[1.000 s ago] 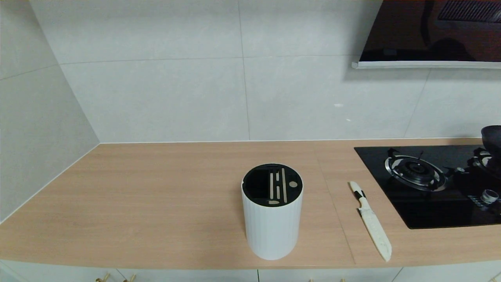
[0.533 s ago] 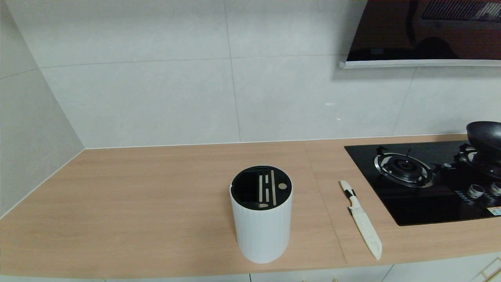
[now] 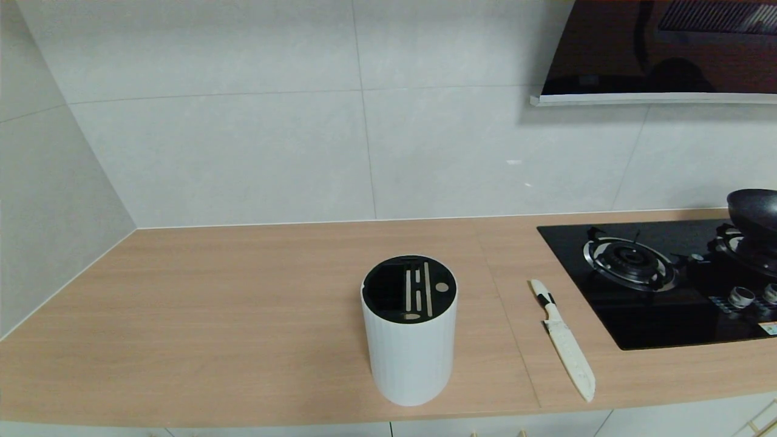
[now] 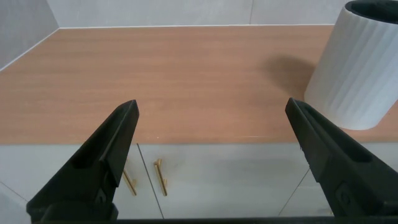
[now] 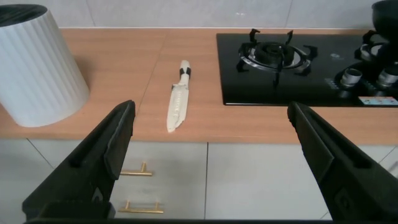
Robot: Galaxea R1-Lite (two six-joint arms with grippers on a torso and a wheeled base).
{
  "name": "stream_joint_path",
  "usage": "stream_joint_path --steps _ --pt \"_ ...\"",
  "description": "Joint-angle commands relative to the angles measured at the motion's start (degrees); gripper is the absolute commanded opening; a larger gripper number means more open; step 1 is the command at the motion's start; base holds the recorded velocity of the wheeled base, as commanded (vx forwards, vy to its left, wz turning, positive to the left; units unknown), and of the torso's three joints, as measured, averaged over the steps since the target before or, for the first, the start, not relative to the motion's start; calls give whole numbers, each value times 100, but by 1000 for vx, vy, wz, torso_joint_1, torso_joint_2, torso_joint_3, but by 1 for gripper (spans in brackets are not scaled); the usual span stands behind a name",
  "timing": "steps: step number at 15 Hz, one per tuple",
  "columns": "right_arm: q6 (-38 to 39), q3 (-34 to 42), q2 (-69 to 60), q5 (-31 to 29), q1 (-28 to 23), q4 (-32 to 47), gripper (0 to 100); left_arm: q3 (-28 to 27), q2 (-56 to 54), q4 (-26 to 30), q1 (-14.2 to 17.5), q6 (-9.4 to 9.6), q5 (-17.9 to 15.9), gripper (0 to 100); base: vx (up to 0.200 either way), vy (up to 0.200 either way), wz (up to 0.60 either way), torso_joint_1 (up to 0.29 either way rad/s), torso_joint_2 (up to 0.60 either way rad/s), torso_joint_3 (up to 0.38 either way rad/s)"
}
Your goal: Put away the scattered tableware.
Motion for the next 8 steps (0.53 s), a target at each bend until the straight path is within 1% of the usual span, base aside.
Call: stream_joint_path --steps 1,3,4,5,6,7,8 --pt "-11 0 7 1 -3 -7 100 0 2 -1 2 -2 3 100 0 0 0 0 0 0" --pt "-64 -70 7 -7 -3 -59 100 0 2 -1 2 -2 3 100 0 0 0 0 0 0" --pt "33 -527 16 45 6 -182 100 0 2 -1 2 -11 3 100 0 0 0 0 0 0" --pt "183 -879 245 98 50 -112 100 0 2 -1 2 -2 3 100 0 0 0 0 0 0" --pt "183 -958 394 133 85 -59 100 0 2 -1 2 -2 3 100 0 0 0 0 0 0" --pt "174 -1107 1132 247 243 -33 100 0 2 -1 2 -11 3 100 0 0 0 0 0 0" --pt "174 -1213 1563 265 331 -42 100 0 2 -1 2 -2 3 100 0 0 0 0 0 0"
